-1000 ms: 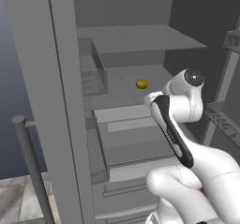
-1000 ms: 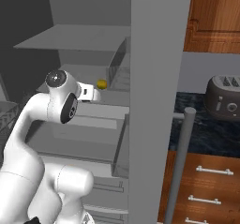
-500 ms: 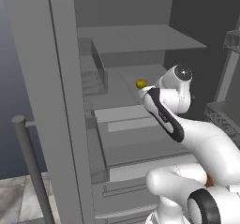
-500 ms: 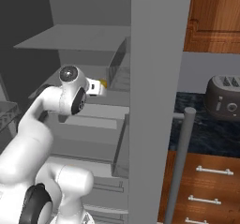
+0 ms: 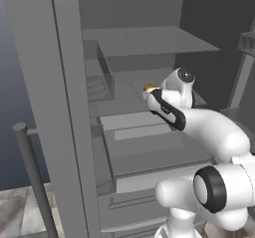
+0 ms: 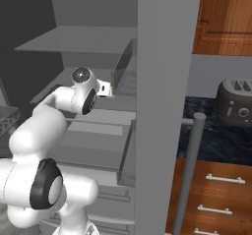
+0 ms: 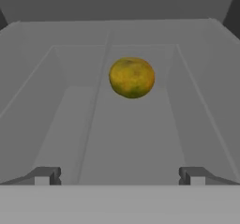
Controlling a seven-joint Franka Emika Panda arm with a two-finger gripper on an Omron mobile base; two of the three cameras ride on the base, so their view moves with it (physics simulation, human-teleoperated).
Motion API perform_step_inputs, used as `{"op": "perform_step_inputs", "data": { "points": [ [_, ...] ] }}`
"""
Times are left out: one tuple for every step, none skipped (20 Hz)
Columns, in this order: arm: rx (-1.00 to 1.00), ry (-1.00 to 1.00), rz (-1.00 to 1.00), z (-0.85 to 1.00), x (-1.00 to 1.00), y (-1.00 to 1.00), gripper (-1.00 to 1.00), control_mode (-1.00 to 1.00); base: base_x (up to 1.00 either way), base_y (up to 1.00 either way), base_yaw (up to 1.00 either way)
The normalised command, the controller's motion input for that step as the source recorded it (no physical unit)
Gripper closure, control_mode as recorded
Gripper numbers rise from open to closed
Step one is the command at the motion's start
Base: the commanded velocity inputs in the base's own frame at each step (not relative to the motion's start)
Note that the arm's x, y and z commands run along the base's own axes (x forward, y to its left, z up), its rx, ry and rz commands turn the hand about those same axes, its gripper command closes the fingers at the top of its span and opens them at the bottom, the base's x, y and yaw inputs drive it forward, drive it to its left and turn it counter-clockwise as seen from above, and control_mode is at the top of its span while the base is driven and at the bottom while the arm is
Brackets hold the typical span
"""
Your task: Open the fridge, remove the orange, squash, and chicken drumstick, and place them on any counter.
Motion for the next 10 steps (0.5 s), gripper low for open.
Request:
{"op": "perform_step_inputs", "data": {
  "points": [
    [0.05,0.03,-0.02,0.00,0.61,0.00,-1.00,-1.00,0.00,0.00,0.00],
    [0.04,0.02,-0.02,0.00,0.58,0.00,-1.00,-1.00,0.00,0.00,0.00],
    [0.04,0.01,-0.02,0.00,0.54,0.00,-1.00,-1.00,0.00,0.00,0.00],
    [0.04,0.01,-0.02,0.00,0.54,0.00,-1.00,-1.00,0.00,0.00,0.00],
    [0.03,0.01,-0.01,0.00,0.51,0.00,-1.00,-1.00,0.00,0.00,0.00],
    [0.03,0.01,-0.01,0.00,0.49,0.00,-1.00,-1.00,0.00,0.00,0.00],
    [0.03,0.01,-0.01,0.00,0.42,0.00,-1.00,-1.00,0.00,0.00,0.00],
    [0.02,0.00,-0.01,-0.05,0.44,0.00,-1.00,-1.00,0.00,0.00,0.00],
    [0.01,0.00,0.00,-0.08,0.44,0.00,-1.00,-1.00,0.00,0.00,0.00],
    [0.01,0.00,-0.01,-0.14,0.41,0.00,-1.00,-1.00,0.00,0.00,0.00]
  ]
}}
